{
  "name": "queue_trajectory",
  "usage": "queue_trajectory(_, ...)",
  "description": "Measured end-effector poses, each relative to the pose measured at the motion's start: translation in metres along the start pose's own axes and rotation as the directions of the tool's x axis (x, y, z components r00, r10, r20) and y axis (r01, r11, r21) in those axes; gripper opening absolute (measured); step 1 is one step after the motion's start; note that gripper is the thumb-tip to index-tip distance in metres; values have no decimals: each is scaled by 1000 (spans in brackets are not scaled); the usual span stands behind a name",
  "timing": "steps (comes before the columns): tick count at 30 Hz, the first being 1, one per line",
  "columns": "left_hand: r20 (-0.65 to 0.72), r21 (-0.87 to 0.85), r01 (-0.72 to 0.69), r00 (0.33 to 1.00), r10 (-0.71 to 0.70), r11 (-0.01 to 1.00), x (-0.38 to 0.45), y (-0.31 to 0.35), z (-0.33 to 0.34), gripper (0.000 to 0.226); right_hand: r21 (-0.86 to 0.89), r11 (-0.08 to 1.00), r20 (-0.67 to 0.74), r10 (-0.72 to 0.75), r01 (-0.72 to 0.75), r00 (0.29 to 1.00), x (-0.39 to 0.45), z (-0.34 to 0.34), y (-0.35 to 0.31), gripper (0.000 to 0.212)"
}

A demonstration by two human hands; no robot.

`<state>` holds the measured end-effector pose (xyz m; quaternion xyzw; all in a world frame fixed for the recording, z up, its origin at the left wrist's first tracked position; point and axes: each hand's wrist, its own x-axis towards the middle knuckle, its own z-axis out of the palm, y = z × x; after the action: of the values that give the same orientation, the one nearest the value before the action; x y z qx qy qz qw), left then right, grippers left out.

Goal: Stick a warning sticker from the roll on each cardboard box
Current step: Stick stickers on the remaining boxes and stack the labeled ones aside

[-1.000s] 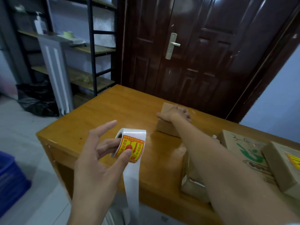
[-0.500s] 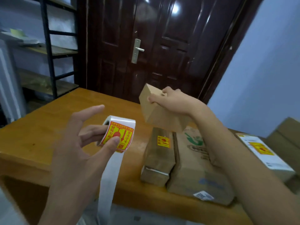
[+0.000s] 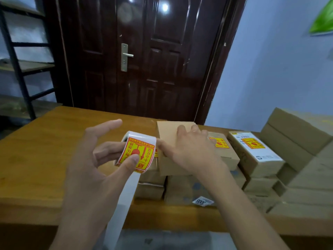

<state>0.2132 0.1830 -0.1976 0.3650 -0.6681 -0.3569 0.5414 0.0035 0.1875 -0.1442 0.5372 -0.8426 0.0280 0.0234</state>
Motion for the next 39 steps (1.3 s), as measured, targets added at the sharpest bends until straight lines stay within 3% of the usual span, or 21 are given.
queue_trajectory(3,-41,-26,-66,997,65,997,-13,25,9,68,33,998,-323,-41,54,945,-8,-2,6,79)
queue_trajectory(4,-30,-39,-27,999,26,999,-13,28,10,66,143,977,-453,-76,157,888,-14,-4,9,65)
queue_trajectory(6,-1,-83,37,999,-37,996,-7,25,12,64,368,823,-605,-141,432,784,-32,-9,13,45)
queue_trajectory(8,16,-142,23,1000,-21,990,-5,33,14,62,437,648,-624,-281,624,729,-54,-7,12,39)
queue_trajectory(11,-14,-290,22,1000,-27,957,0,39,20,57,369,591,-581,-456,717,675,-72,11,8,50)
queue_trajectory(13,-31,-373,55,997,-72,926,2,40,25,54,368,603,-590,-437,708,679,-69,23,8,58)
queue_trajectory(16,13,-435,80,997,-82,897,1,42,27,48,477,515,-634,-358,712,685,-64,29,8,59)
queue_trajectory(21,142,-261,16,990,22,965,1,31,25,51,705,340,-560,-272,623,782,-58,30,13,52)
queue_trajectory(24,157,-241,-4,987,43,970,4,26,25,50,725,361,-514,-285,587,809,-56,36,17,53)
queue_trajectory(28,142,-196,-8,989,36,981,2,25,26,51,604,514,-547,-288,609,786,-58,36,23,47)
queue_trajectory(32,129,-100,-58,989,71,993,-2,25,26,54,527,565,-637,-232,635,735,-58,24,27,30)
queue_trajectory(39,95,-15,-137,986,138,990,-9,32,27,54,430,614,-670,-274,661,690,-63,18,30,35)
